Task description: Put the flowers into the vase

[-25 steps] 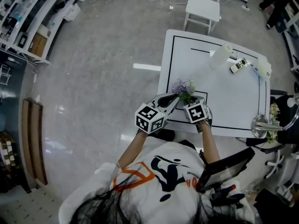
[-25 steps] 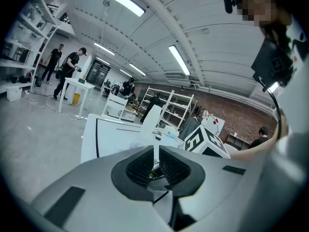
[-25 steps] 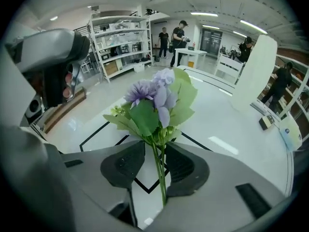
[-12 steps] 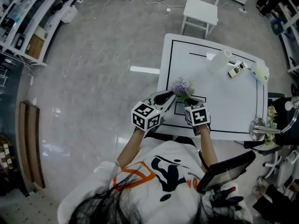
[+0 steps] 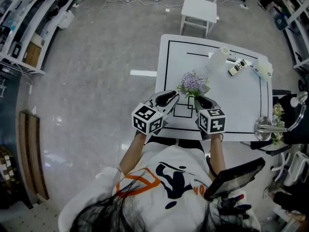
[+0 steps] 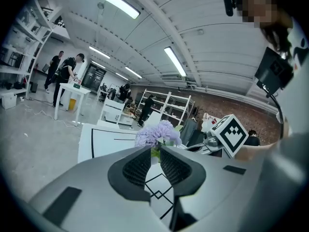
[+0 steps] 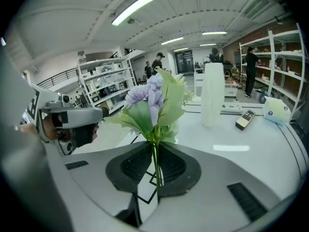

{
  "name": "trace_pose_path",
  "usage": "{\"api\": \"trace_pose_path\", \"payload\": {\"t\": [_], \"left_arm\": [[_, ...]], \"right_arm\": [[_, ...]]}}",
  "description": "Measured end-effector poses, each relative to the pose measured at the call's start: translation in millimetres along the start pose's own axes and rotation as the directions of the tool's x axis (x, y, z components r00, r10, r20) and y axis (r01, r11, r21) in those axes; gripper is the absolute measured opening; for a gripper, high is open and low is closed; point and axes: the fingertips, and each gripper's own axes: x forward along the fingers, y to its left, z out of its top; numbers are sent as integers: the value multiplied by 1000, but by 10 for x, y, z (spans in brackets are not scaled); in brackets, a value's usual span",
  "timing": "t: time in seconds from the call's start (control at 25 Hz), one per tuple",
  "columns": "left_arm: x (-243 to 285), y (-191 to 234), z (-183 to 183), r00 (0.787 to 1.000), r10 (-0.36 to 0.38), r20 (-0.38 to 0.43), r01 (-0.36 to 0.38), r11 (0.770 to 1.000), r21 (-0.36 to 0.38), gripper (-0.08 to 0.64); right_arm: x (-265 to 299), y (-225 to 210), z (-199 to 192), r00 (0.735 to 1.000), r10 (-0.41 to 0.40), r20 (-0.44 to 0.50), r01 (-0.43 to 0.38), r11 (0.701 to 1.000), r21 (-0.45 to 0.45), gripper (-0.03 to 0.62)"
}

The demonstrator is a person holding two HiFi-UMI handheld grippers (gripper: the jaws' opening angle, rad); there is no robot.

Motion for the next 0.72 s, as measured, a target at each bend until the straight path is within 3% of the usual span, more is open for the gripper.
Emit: {"api": "trace_pose_path", "payload": {"t": [0.4, 0.72], "left_arm": [[419, -281, 374, 1000, 13, 22, -14, 999, 52, 52], [953, -420, 628, 999, 9, 35, -12, 995, 99, 52]], "right_arm": [[-499, -768, 81, 995, -72, 71, 66, 993, 94, 51], [-729, -1347, 270, 986, -87, 142, 65, 986, 152, 51]]}}
